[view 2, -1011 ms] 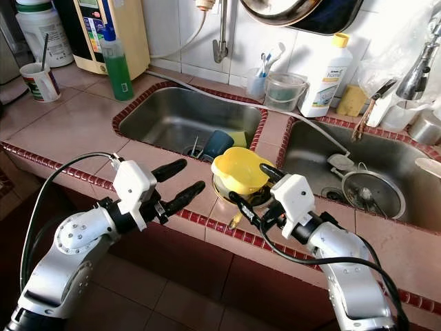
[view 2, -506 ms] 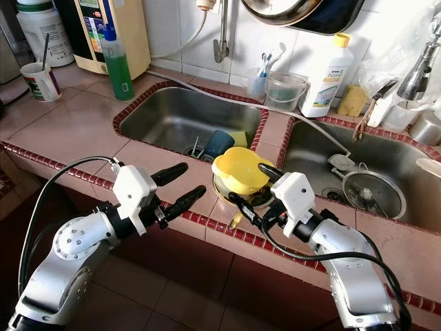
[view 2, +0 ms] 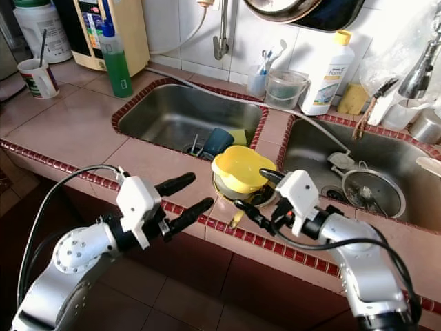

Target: Kitchen organization

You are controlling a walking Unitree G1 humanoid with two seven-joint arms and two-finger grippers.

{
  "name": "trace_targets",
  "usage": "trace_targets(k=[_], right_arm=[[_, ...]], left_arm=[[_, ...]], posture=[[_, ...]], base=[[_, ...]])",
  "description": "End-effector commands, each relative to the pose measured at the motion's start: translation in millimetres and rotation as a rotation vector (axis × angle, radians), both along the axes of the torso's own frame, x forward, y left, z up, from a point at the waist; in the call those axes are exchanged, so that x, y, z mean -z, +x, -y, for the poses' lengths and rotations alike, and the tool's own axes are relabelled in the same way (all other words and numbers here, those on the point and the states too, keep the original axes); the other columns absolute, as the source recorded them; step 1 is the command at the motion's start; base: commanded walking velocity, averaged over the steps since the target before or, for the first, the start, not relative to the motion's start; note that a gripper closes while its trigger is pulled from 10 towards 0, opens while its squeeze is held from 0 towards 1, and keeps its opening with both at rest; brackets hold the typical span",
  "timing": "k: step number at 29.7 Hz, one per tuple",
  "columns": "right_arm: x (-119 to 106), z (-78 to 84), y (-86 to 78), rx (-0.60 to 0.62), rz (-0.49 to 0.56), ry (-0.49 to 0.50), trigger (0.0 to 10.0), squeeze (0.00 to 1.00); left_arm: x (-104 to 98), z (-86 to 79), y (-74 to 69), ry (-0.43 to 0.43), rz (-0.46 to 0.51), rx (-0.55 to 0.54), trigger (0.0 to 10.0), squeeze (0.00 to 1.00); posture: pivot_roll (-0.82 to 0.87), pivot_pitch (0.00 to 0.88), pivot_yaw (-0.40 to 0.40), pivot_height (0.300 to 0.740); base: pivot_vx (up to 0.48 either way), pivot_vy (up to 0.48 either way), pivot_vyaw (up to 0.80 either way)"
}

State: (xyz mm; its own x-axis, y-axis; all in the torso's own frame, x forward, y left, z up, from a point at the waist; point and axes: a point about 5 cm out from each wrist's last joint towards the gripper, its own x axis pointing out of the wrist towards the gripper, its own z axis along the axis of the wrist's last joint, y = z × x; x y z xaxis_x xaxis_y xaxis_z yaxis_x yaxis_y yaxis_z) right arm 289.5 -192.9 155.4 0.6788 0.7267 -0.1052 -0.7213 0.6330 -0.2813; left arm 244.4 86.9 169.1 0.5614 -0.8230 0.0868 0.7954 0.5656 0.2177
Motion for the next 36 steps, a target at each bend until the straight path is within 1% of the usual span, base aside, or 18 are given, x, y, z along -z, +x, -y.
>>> trace_targets(k=[1,4,8,11,13,14,18,21,26,27,28,29,30,31,32,36], right_arm=[[-3.7,6.6,3.0,-0.011,0.006,-0.021,10.0,0.0],[-4.3,8.2,7.2,-0.026,0.007,-0.04,10.0,0.0],[-7.0,6.6,14.9,-0.053,0.008,-0.035,10.0,0.0],[-7.6,2.0,19.2,-0.08,0.012,-0.042,10.0,0.0],[-7.0,-5.3,24.1,-0.115,0.008,-0.043,10.0,0.0],[-7.0,-5.3,24.1,-0.115,0.008,-0.043,10.0,0.0],[-3.8,-19.6,28.3,-0.183,-0.01,-0.039,10.0,0.0],[0.3,-23.1,30.5,-0.2,-0.023,-0.04,10.0,0.0],[4.9,-24.3,32.8,-0.211,-0.042,-0.041,10.0,0.0],[6.5,-22.6,33.5,-0.209,-0.051,-0.043,4.2,0.0],[7.0,-21.8,33.8,-0.207,-0.054,-0.044,4.1,0.0],[7.3,-20.8,34.1,-0.206,-0.056,-0.044,4.2,0.0],[7.6,-18.5,34.4,-0.202,-0.059,-0.044,1.7,0.0],[7.7,-18.0,34.4,-0.201,-0.059,-0.043,1.7,0.0],[8.4,-15.5,34.4,-0.198,-0.063,-0.041,0.0,0.0],[9.0,-10.7,33.7,-0.182,-0.063,-0.042,0.0,0.0]], left_arm=[[-2.6,4.5,-4.6,-0.001,0.005,0.033,10.0,0.0],[-2.5,5.1,-5.3,-0.002,0.003,0.034,10.0,0.0],[-3.0,5.4,-5.7,-0.006,-0.002,0.034,10.0,0.0],[-3.6,6.0,-6.3,-0.009,-0.004,0.036,10.0,0.0],[-3.9,7.2,-7.2,-0.012,-0.005,0.038,10.0,0.0],[-3.9,7.2,-7.2,-0.012,-0.005,0.038,10.0,0.0],[-4.4,8.5,-8.6,-0.016,-0.007,0.039,10.0,0.0],[-4.7,8.4,-9.1,-0.019,-0.01,0.035,10.0,0.0],[-5.5,8.3,-9.8,-0.021,-0.011,0.033,10.0,0.0],[-5.2,8.2,-10.7,-0.019,-0.014,0.035,10.0,0.0],[-4.8,8.1,-11.3,-0.016,-0.014,0.038,10.0,0.0],[-4.2,7.9,-12.1,-0.011,-0.014,0.042,10.0,0.0],[-2.2,7.2,-13.1,0.01,-0.009,0.051,10.0,0.0],[-1.7,7.1,-13.3,0.014,-0.008,0.053,10.0,0.0],[-1.2,6.5,-13.2,0.026,-0.005,0.059,10.0,0.0],[-4.1,5.6,-12.5,0.027,0.001,0.068,10.0,0.0]], posture=[[-0.19,0.086,-0.044,0.732],[-0.19,0.086,-0.044,0.732],[-0.19,0.087,-0.045,0.732],[-0.18,0.088,-0.045,0.732],[-0.18,0.087,-0.047,0.732],[-0.18,0.087,-0.047,0.732],[-0.17,0.087,-0.052,0.732],[-0.17,0.088,-0.054,0.732],[-0.17,0.091,-0.055,0.732],[-0.17,0.094,-0.058,0.732],[-0.17,0.094,-0.058,0.732],[-0.17,0.097,-0.059,0.732],[-0.17,0.097,-0.059,0.732],[-0.17,0.097,-0.059,0.732],[-0.17,0.097,-0.059,0.732],[-0.17,0.103,-0.055,0.732]], base=[[0.0,0.0,0.0],[0.0,0.0,0.0],[0.0,0.0,0.0],[0.0,0.0,0.0],[0.0,0.0,0.0],[0.0,0.0,0.0],[0.0,0.0,0.0],[0.0,0.0,0.0],[0.0,0.0,0.0],[0.0,0.0,0.0],[0.0,0.0,0.0],[0.0,0.0,0.0],[0.0,0.0,0.0],[0.0,0.0,0.0],[0.0,0.0,0.0],[0.0,0.0,0.0]])
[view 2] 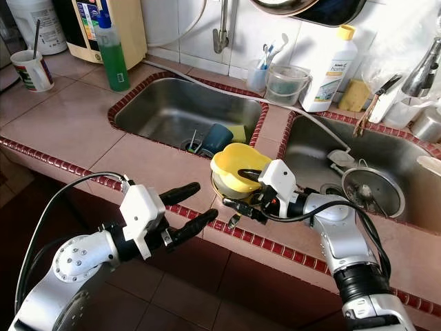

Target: Kitchen organization

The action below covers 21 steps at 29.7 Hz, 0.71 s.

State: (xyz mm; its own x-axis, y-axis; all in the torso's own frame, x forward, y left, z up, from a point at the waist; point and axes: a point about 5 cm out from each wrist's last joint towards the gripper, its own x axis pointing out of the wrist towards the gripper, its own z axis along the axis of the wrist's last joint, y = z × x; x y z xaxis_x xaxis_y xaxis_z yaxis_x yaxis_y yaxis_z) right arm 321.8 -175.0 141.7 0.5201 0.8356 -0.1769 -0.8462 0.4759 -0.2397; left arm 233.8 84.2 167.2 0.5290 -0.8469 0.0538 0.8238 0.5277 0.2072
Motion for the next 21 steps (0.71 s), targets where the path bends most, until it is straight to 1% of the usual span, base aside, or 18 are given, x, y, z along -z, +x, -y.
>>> trace_targets(k=[1,7,17,21], right_arm=[[-4.4,7.9,1.1,0.009,0.017,-0.01,0.0,0.0],[-3.0,11.2,-0.9,0.011,0.015,-0.01,0.0,0.0],[-4.5,13.3,-4.4,-0.026,0.009,-0.035,0.0,0.0],[-5.2,12.1,-3.9,-0.028,0.008,-0.03,0.0,0.0]], left_arm=[[-6.2,2.7,-2.1,0.007,0.029,0.03,10.0,0.0],[-5.8,-1.4,-0.9,0.034,0.035,0.043,10.0,0.0],[-6.9,-2.4,-0.9,0.037,0.036,0.05,10.0,0.0],[-6.5,-2.2,-1.1,0.035,0.033,0.046,10.0,0.0]], posture=[[-0.17,0.105,-0.052,0.732],[-0.18,0.11,-0.045,0.732],[-0.18,0.114,-0.043,0.732],[-0.18,0.114,-0.045,0.732]], base=[[0.0,0.0,0.0],[0.0,0.0,0.0],[0.0,0.0,0.0],[0.0,0.0,0.0]])
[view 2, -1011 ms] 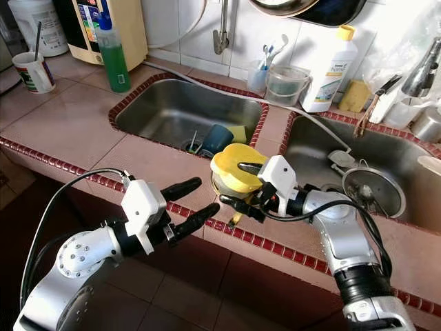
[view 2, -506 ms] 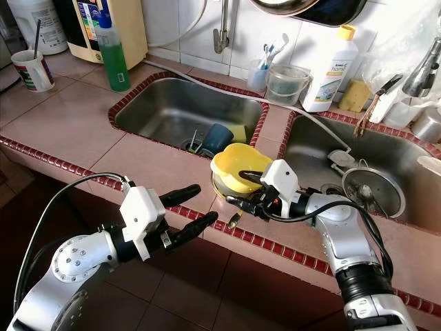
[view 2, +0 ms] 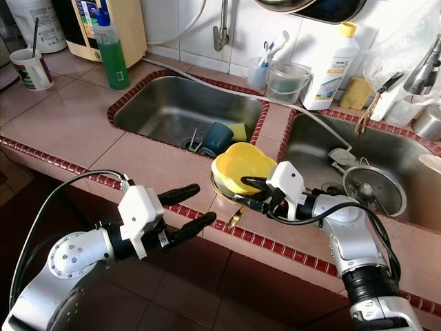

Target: Kitchen organization

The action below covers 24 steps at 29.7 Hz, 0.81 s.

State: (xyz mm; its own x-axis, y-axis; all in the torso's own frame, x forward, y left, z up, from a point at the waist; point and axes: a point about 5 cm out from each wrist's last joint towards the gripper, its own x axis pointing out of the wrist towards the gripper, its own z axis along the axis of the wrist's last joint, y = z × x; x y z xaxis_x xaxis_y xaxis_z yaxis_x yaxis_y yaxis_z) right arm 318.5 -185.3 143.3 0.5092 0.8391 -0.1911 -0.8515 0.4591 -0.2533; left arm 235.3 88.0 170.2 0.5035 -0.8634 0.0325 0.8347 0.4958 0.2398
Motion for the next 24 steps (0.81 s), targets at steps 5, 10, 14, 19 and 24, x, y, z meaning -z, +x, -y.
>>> trace_targets(k=[5,10,14,19,24], right_arm=[[-3.6,1.5,-1.0,-0.019,0.002,-0.01,0.0,0.0],[-3.6,1.4,-1.4,-0.019,0.004,-0.007,0.0,0.0],[-3.2,1.3,-2.3,-0.02,0.003,-0.004,0.0,0.0],[-4.1,1.7,-1.9,-0.022,0.007,-0.004,0.0,0.0],[-5.3,1.5,-1.4,-0.024,0.015,-0.003,0.0,0.0]], left_arm=[[-3.9,2.0,-3.1,-0.004,0.014,0.016,10.0,0.0],[-3.9,2.8,-2.9,-0.004,0.014,0.013,10.0,0.0],[-3.7,3.0,-3.3,-0.007,0.015,0.013,10.0,0.0],[-3.6,3.8,-3.3,-0.009,0.014,0.014,10.0,0.0],[-3.6,4.4,-3.2,-0.01,0.015,0.013,10.0,0.0]], posture=[[-0.17,0.114,-0.045,0.732],[-0.17,0.113,-0.046,0.732],[-0.17,0.111,-0.047,0.732],[-0.17,0.109,-0.049,0.732],[-0.17,0.105,-0.05,0.732]], base=[[0.0,0.0,0.0],[0.0,0.0,0.0],[0.0,0.0,0.0],[0.0,0.0,0.0],[0.0,0.0,0.0]])
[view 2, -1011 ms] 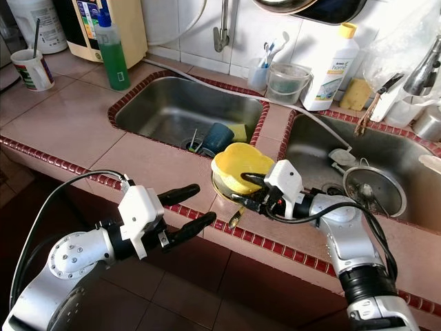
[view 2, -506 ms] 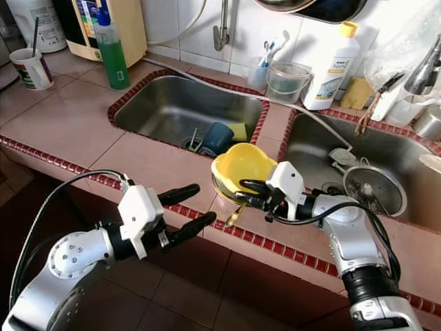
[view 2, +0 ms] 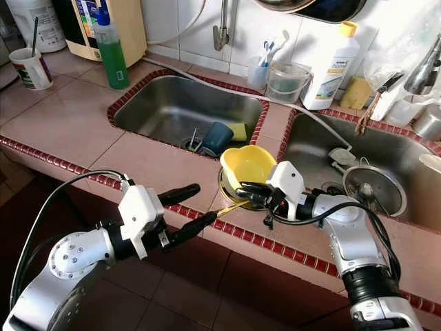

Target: Kitchen organization

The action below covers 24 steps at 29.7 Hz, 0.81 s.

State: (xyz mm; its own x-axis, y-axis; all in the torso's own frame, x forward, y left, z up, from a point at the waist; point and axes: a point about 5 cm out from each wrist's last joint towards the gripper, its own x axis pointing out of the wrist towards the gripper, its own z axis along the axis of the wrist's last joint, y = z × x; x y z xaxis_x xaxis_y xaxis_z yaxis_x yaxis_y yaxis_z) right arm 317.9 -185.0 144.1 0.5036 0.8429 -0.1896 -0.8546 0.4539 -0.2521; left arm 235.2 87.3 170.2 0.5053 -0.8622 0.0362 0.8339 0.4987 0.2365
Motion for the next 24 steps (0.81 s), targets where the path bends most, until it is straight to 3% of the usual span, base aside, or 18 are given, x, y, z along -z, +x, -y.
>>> trace_targets(k=[1,7,11,13,15,17,20,21,24], right_arm=[[-4.6,1.7,-0.7,-0.018,0.017,-0.003,0.0,0.0],[-8.1,0.3,0.9,-0.014,0.034,0.013,0.0,0.0],[-23.6,5.0,9.1,0.042,0.093,0.05,0.0,0.0],[-32.1,8.3,12.6,0.07,0.124,0.061,1.3,0.0],[-39.7,10.4,14.3,0.086,0.15,0.076,1.8,0.0],[-48.4,13.2,16.2,0.11,0.183,0.092,6.9,0.0],[-56.3,13.9,17.3,0.122,0.205,0.112,7.5,0.0],[-62.2,14.3,17.8,0.133,0.224,0.128,10.0,0.0],[-71.1,14.6,20.0,0.161,0.247,0.172,10.0,0.0]], left_arm=[[-3.7,3.8,-3.2,-0.006,0.016,0.015,10.0,0.0],[-3.4,4.2,-3.0,-0.006,0.018,0.015,10.0,0.0],[-3.5,4.3,-1.9,-0.006,0.02,0.012,10.0,0.0],[-3.7,4.2,-1.4,-0.006,0.023,0.01,10.0,0.0],[-3.8,3.7,-0.4,-0.006,0.025,0.007,10.0,0.0],[-4.4,2.6,1.0,-0.004,0.031,0.002,10.0,0.0],[-5.2,1.7,3.3,-0.004,0.034,-0.003,10.0,0.0],[-6.1,1.2,4.5,-0.005,0.036,-0.005,10.0,0.0],[-7.0,0.3,6.9,-0.006,0.04,-0.01,10.0,0.0]], posture=[[-0.17,0.105,-0.05,0.732],[-0.17,0.091,-0.05,0.732],[-0.17,0.083,-0.053,0.732],[-0.17,0.079,-0.053,0.732],[-0.17,0.075,-0.053,0.732],[-0.17,0.075,-0.053,0.732],[-0.17,0.071,-0.051,0.732],[-0.17,0.071,-0.051,0.732],[-0.17,0.067,-0.049,0.732]], base=[[0.0,0.0,0.0],[0.0,0.0,0.0],[0.0,0.0,0.0],[0.0,0.0,0.0],[0.0,0.0,0.0],[0.0,0.0,0.0],[0.0,0.0,0.0],[0.0,0.0,0.0],[0.0,0.0,0.0]])
